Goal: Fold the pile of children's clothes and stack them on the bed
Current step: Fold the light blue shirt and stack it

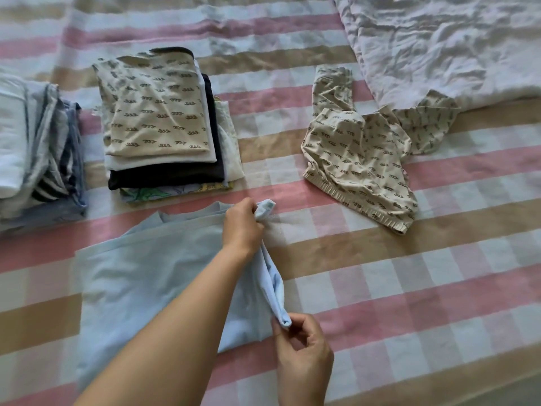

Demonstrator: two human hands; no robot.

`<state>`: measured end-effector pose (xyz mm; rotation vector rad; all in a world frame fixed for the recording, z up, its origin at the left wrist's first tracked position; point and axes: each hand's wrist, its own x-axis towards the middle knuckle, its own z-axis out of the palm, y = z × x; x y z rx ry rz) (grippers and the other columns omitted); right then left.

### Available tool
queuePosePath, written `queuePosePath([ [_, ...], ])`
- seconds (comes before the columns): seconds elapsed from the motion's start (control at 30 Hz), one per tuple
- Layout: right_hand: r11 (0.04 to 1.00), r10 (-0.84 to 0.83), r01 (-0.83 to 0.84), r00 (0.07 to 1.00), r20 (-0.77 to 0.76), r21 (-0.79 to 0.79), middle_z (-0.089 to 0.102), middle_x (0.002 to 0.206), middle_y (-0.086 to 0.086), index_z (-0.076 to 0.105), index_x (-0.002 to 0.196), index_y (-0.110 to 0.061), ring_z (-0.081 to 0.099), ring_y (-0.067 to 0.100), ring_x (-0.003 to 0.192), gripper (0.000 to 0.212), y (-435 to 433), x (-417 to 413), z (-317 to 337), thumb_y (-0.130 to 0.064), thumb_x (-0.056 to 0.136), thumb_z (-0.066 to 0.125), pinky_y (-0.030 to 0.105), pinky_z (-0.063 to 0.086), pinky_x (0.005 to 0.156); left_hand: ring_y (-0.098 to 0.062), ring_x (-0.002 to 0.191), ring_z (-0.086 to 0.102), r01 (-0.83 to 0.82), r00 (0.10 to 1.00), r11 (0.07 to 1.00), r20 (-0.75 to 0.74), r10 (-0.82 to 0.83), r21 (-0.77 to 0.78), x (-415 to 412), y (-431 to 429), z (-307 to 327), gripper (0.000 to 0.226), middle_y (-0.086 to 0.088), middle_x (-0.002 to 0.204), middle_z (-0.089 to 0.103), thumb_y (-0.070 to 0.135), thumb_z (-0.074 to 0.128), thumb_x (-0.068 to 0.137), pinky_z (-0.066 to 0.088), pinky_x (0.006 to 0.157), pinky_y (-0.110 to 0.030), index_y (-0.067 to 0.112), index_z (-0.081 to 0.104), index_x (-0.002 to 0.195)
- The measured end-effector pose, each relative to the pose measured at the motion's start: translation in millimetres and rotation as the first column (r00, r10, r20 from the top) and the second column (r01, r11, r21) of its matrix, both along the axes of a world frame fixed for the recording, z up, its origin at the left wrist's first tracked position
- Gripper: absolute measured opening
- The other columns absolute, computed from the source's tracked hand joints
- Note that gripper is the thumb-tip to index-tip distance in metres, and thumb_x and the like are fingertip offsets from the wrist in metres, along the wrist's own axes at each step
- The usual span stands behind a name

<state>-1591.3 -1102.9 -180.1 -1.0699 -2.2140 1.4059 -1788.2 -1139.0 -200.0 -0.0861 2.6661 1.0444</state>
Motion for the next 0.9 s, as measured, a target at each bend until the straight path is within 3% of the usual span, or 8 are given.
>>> queuePosePath([
  [0.1,0.997,0.052,-0.047,0.996,-0.068,0.059,0.060,0.062,-0.006,0.060,0.074,-0.029,0.055,0.009,0.055,0.041,-4.5,-0.9,4.6,0.001,0.060,0.084,0.018,0.044,0.057,-0.017,0.062,0.046,-0.170,0.980,0.960,0.135,0.143,0.222,-3.8,-10.0,5.4,0.019,0.002,0.061,0.049,-0.003,0.058,0.074,0.032,0.052,-0.026,0.011,0.049,0.065],
  [0.2,0.969,0.210,-0.175,0.955,-0.210,0.173,0.055,0.064,-0.008,0.059,0.066,-0.024,0.051,0.005,0.055,0.026,-18.0,-6.6,16.5,-0.008,0.062,0.079,0.012,0.042,0.056,-0.014,0.061,0.051,-0.312,0.938,0.845,0.284,0.200,0.435,-6.2,-27.8,18.3,0.016,-0.001,0.064,0.055,-0.004,0.065,0.072,0.042,0.059,-0.026,0.008,0.056,0.068],
  [0.3,0.922,0.378,-0.323,0.868,-0.322,0.213,0.055,0.063,-0.011,0.063,0.063,-0.016,0.050,0.006,0.058,0.013,-43.6,-14.8,27.7,-0.013,0.068,0.074,0.013,0.043,0.057,-0.017,0.062,0.061,-0.434,0.888,0.725,0.389,0.245,0.535,-8.6,-61.6,33.1,0.013,-0.005,0.070,0.065,-0.005,0.066,0.074,0.052,0.059,-0.026,0.007,0.064,0.077],
  [0.37,0.872,0.482,-0.408,0.813,-0.325,0.271,0.057,0.061,-0.005,0.065,0.063,-0.012,0.050,0.011,0.059,0.014,-63.1,-19.2,30.5,-0.004,0.064,0.076,0.017,0.044,0.055,-0.014,0.059,0.065,-0.475,0.870,0.666,0.422,0.257,0.575,-9.8,-91.1,41.7,0.017,-0.002,0.066,0.068,-0.006,0.065,0.075,0.054,0.055,-0.024,0.011,0.065,0.077],
  [0.57,0.656,0.754,-0.674,0.598,-0.272,0.339,0.055,0.064,0.001,0.067,0.072,-0.012,0.048,0.018,0.060,0.005,-134.6,-21.5,24.1,-0.008,0.071,0.064,0.023,0.042,0.055,-0.018,0.060,0.066,-0.601,0.798,0.602,0.435,0.416,0.526,3.9,-195.3,44.9,0.018,-0.006,0.070,0.067,-0.008,0.062,0.076,0.056,0.056,-0.026,0.010,0.061,0.080],
  [0.67,0.572,0.815,-0.713,0.552,-0.178,0.405,0.055,0.062,0.001,0.067,0.070,-0.014,0.050,0.021,0.058,0.010,-164.5,-17.2,10.6,-0.015,0.077,0.060,0.024,0.042,0.049,-0.021,0.064,0.068,-0.650,0.760,0.562,0.442,0.477,0.512,18.4,-236.8,33.1,0.019,-0.006,0.071,0.071,-0.006,0.062,0.076,0.057,0.057,-0.031,0.011,0.063,0.085],
  [0.8,0.406,0.878,-0.807,0.475,0.062,0.429,0.057,0.063,-0.003,0.068,0.068,-0.019,0.053,0.019,0.059,0.012,-187.9,-12.8,-6.3,-0.013,0.063,0.077,0.022,0.040,0.046,-0.033,0.080,0.067,-0.727,0.687,0.509,0.498,0.529,0.462,32.0,-260.8,10.8,0.022,-0.015,0.088,0.068,-0.003,0.063,0.078,0.056,0.074,-0.046,0.010,0.061,0.095],
  [0.9,0.338,0.909,-0.874,0.400,0.119,0.349,0.059,0.071,-0.003,0.069,0.077,-0.020,0.057,0.019,0.068,0.009,-185.8,-13.6,-7.2,-0.019,0.071,0.063,0.022,0.047,0.052,-0.024,0.077,0.063,-0.605,0.792,0.670,0.244,0.559,0.430,40.0,-266.0,2.1,0.020,-0.006,0.082,0.065,-0.002,0.064,0.078,0.053,0.070,-0.023,0.017,0.059,0.083],
])
